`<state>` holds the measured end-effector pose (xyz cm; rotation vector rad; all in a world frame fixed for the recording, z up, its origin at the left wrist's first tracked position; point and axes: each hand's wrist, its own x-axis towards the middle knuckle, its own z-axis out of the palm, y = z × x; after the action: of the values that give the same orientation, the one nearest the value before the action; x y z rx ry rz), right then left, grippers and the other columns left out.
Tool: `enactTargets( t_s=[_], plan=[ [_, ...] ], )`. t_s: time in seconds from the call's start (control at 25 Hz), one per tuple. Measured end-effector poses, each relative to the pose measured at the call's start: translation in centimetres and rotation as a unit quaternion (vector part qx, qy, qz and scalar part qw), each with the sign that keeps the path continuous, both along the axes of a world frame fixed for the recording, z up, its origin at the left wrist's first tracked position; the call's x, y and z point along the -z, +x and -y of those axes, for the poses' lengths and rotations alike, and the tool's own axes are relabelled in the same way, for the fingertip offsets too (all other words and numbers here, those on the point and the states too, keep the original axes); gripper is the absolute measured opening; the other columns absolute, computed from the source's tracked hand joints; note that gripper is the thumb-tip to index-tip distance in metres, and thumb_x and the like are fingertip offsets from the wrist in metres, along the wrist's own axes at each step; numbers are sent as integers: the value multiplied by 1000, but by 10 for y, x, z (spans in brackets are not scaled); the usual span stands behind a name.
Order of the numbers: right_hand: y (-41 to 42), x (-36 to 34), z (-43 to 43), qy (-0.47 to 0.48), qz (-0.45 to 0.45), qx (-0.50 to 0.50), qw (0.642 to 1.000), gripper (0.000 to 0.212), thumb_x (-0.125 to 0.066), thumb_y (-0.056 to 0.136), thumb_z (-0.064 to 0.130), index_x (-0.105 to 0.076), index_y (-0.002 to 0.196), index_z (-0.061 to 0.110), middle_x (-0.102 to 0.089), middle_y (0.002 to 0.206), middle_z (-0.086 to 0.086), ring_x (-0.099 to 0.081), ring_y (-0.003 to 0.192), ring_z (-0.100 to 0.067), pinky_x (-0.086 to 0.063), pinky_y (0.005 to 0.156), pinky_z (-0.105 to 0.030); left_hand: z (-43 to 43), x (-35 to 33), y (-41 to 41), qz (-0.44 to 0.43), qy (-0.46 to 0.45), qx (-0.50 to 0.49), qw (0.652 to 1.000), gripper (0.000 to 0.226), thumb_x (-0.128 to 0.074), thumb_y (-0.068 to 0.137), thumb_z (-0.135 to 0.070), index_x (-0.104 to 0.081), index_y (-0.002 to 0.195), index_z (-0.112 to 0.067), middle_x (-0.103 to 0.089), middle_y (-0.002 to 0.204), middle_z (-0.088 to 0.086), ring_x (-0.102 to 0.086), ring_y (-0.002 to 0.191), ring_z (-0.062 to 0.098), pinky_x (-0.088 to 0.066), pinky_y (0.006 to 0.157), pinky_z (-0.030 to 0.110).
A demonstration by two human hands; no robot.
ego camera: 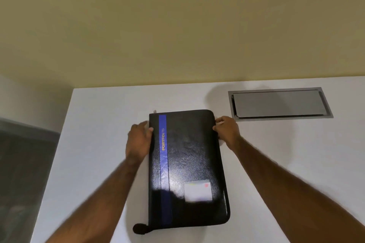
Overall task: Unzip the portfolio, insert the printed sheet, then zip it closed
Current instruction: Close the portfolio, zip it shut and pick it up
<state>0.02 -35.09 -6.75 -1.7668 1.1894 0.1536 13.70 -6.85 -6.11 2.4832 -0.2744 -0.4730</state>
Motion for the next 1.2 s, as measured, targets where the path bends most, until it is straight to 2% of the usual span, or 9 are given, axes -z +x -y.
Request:
enactTargets(
  t_s=[0.08,0.2,0.32,0.48,0.6,0.68,0.88,1.08,1.2],
  plan=[
    [-36,-2,-20,-48,-27,-38,998,33,-69,83,12,-66,115,12,-69,113,-6,-64,106,-28,-46,87,-25,-15,-2,-47,-19,-22,-40,999,18,-56,97,-23,-67,109,-16,-66,102,17,-66,99,38,-54,89,46],
    [-93,1,-57,-61,-36,-56,996,32,-65,85,17,-65,116,17,-71,114,-7,-66,103,-29,-49,88,-34,-37,-3,-105,-60,-10,-60,996,15,-51,93,-23,-65,94,-24,-67,92,6,-67,88,30,-57,81,46],
    [-119,2,-82,-39,-23,-68,997,36,-61,84,15,-64,120,21,-71,112,-1,-67,102,-26,-53,88,-33,-41,-5,-126,-74,-25,-86,993,15,-55,91,-14,-68,89,-20,-69,82,4,-68,76,27,-58,73,44],
    [-117,-2,-82,6,22,-11,1000,35,-57,86,0,-66,117,14,-72,113,-5,-67,100,-24,-56,90,-35,-38,-9,-118,-99,-52,-99,989,21,-62,88,-3,-74,100,-15,-76,86,5,-72,79,28,-57,73,40],
    [-115,-5,-75,38,41,15,998,40,-54,85,-5,-69,116,15,-72,113,-3,-67,101,-24,-58,93,-41,-35,-11,-110,-108,-87,-124,982,31,-67,88,-2,-74,114,-16,-77,92,-1,-68,73,12,-48,65,26],
    [-111,-8,-67,40,47,29,998,37,-54,88,-4,-68,116,16,-71,114,-3,-67,101,-24,-59,90,-40,-29,-14,-103,-112,-104,-138,979,33,-68,89,-4,-73,118,-20,-75,90,-5,-66,72,6,-45,65,22],
    [-91,-14,-39,32,50,52,997,33,-55,90,-3,-66,114,17,-71,115,-5,-67,98,-25,-60,84,-37,-2,-18,-79,-115,-127,-131,977,32,-69,90,-7,-71,120,-19,-74,92,3,-69,83,25,-50,78,32],
    [-71,-17,-13,4,39,55,998,35,-57,91,-2,-64,120,15,-67,124,-7,-66,106,-29,-59,89,-41,23,-16,-55,-110,-128,-108,980,32,-68,90,-7,-71,118,-21,-72,89,1,-67,81,22,-45,74,29],
    [-62,-16,-3,-17,29,42,999,36,-57,89,-4,-65,120,14,-68,124,-9,-66,106,-30,-58,91,-43,32,-12,-49,-125,-128,-116,977,33,-68,90,-5,-69,121,-16,-71,91,5,-67,83,25,-50,78,32]
  ],
)
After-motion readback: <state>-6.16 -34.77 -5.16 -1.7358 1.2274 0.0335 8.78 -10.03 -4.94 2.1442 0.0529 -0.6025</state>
